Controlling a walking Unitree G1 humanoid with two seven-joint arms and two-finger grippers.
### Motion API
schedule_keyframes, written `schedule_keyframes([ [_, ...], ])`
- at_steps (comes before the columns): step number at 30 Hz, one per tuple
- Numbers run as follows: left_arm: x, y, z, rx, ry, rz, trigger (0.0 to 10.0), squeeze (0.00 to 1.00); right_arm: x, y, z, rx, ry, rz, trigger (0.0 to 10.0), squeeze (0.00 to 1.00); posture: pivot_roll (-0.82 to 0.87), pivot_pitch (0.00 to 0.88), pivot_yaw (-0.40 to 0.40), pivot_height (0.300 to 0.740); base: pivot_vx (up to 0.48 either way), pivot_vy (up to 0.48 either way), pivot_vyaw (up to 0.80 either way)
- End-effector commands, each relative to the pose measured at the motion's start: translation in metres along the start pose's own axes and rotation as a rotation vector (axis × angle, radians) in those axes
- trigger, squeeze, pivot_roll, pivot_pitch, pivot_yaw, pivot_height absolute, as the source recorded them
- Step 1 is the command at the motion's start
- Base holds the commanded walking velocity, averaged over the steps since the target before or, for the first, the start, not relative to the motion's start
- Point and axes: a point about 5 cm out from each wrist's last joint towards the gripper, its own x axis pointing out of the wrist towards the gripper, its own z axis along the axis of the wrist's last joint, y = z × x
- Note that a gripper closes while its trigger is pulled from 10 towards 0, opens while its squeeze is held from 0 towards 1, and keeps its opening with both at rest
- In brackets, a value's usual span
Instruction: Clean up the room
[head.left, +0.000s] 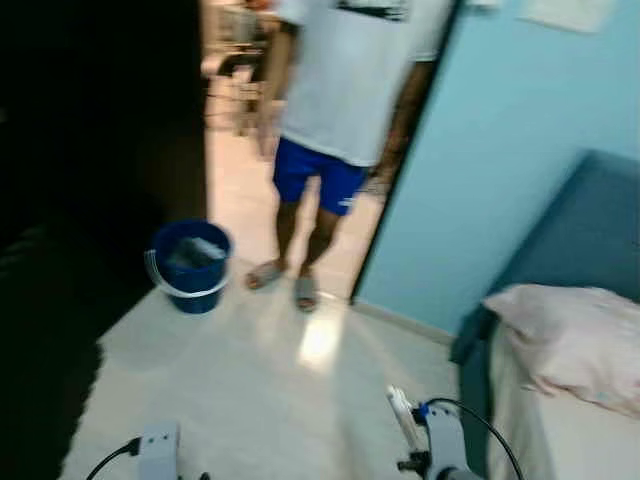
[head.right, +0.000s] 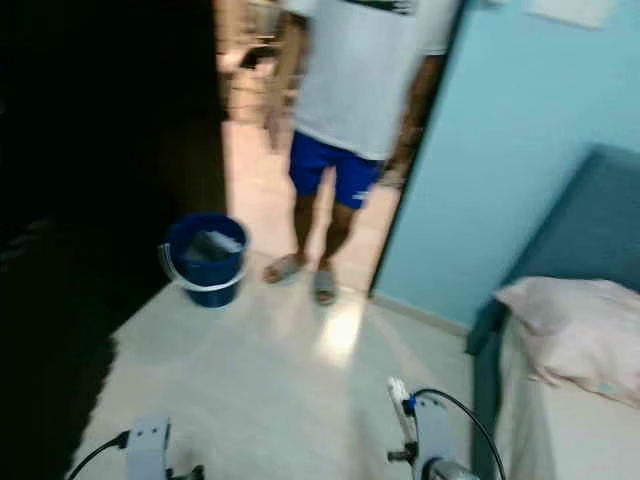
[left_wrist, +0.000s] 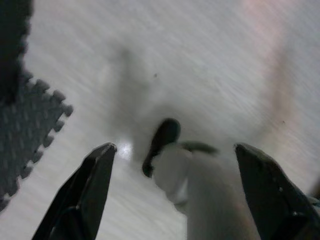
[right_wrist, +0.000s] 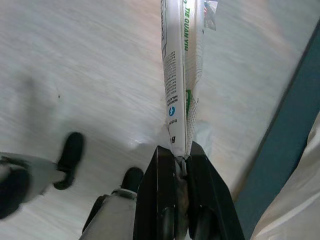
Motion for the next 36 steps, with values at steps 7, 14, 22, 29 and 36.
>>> schedule_keyframes([
  [7, 0.002, -0.006, 0.006, -0.008, -0.017, -0.043, 10.0, 0.0, 0.002, 0.011, -0.001, -0.037, 0.005, 0.019, 10.0, 0.0, 0.15, 0.0, -0.167, 0.74, 0.0, 0.0, 0.07],
  [14, -0.001, -0.004, -0.005, 0.031, 0.029, -0.05, 10.0, 0.0, -0.001, 0.007, -0.019, -0.035, 0.05, -0.004, 10.0, 0.0, 0.12, 0.0, -0.146, 0.74, 0.0, 0.0, 0.0],
  [22, -0.004, 0.004, -0.015, 0.071, 0.066, -0.051, 10.0, 0.0, -0.009, -0.004, -0.039, 0.002, 0.094, -0.055, 10.0, 0.0, 0.11, 0.0, -0.144, 0.74, 0.0, 0.0, 0.0],
  [29, -0.004, 0.005, -0.015, 0.074, 0.066, -0.052, 10.0, 0.0, -0.009, -0.003, -0.041, -0.037, 0.107, -0.028, 10.0, 0.0, 0.12, 0.0, -0.153, 0.74, 0.0, 0.0, 0.22],
  [36, -0.005, 0.004, -0.018, 0.083, 0.077, -0.058, 10.0, 0.0, -0.007, -0.003, -0.036, -0.093, 0.115, -0.038, 10.0, 0.0, 0.13, 0.0, -0.156, 0.74, 0.0, 0.0, 0.78],
])
